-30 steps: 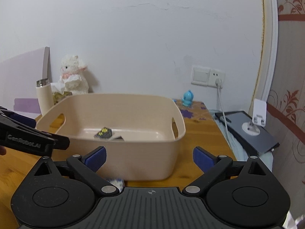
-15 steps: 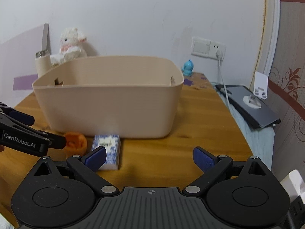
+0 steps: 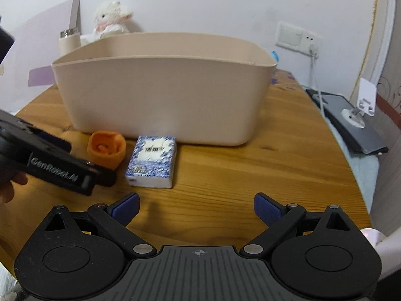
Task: Organize objects
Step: 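Move both tools back to the orange cloth and tissue pack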
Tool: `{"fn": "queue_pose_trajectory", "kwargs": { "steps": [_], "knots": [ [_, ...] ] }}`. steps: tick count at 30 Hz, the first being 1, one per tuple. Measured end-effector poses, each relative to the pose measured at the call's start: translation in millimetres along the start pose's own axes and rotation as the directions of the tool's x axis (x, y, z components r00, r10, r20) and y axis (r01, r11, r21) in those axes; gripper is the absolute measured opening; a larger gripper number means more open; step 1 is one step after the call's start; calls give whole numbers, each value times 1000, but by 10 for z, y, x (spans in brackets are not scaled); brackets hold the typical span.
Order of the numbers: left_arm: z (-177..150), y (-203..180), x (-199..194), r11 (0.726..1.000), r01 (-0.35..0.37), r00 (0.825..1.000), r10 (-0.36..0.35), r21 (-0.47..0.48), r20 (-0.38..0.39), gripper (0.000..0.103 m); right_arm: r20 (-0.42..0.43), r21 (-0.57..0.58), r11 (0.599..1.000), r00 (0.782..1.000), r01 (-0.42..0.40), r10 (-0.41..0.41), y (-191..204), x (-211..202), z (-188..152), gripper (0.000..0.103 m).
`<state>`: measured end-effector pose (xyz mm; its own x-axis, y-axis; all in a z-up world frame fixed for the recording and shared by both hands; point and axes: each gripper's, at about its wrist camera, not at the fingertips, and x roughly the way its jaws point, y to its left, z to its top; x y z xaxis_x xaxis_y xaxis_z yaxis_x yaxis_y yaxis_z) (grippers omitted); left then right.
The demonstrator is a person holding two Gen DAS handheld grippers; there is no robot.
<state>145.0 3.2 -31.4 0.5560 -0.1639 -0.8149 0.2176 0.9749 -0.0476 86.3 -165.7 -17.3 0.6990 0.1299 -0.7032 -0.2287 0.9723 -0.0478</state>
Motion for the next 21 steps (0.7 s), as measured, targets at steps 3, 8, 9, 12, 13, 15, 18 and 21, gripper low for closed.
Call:
{"fn": "queue_pose_trajectory", "kwargs": {
  "steps": [3, 8, 9, 12, 13, 15, 18, 21],
  "knots": [
    [4, 21, 46, 1000, -29, 999, 29, -7, 19, 94, -9, 1, 1000, 1000, -17, 17, 42, 69, 10, 99],
    [8, 83, 73, 998, -58, 997, 59, -11, 47, 94, -17, -12, 999, 999, -35, 35, 137, 199, 44, 99],
    [7, 99, 78, 998, -66, 996, 67, -11, 53, 94, -17, -15, 999, 999, -38, 38, 157, 223, 53, 99],
    [7, 167, 80, 997, -71, 995, 73, -22, 72, 94, -14, -20, 999, 999, -49, 49, 207, 295, 69, 99],
    [8, 195, 81, 997, -74, 994, 76, -28, 80, 94, -12, -20, 998, 999, -52, 52, 221, 315, 71, 98],
    [15, 205, 104, 996, -79, 992, 82, -37, 92, 93, -4, -17, 998, 998, -59, 59, 248, 351, 74, 95],
    [8, 249, 107, 997, -75, 991, 78, -31, 111, 91, 12, -8, 997, 997, -72, 72, 241, 375, 95, 86],
    [4, 266, 76, 997, -72, 988, 74, -20, 134, 78, 24, -12, 997, 997, -77, 77, 232, 368, 113, 71]
  ]
}}
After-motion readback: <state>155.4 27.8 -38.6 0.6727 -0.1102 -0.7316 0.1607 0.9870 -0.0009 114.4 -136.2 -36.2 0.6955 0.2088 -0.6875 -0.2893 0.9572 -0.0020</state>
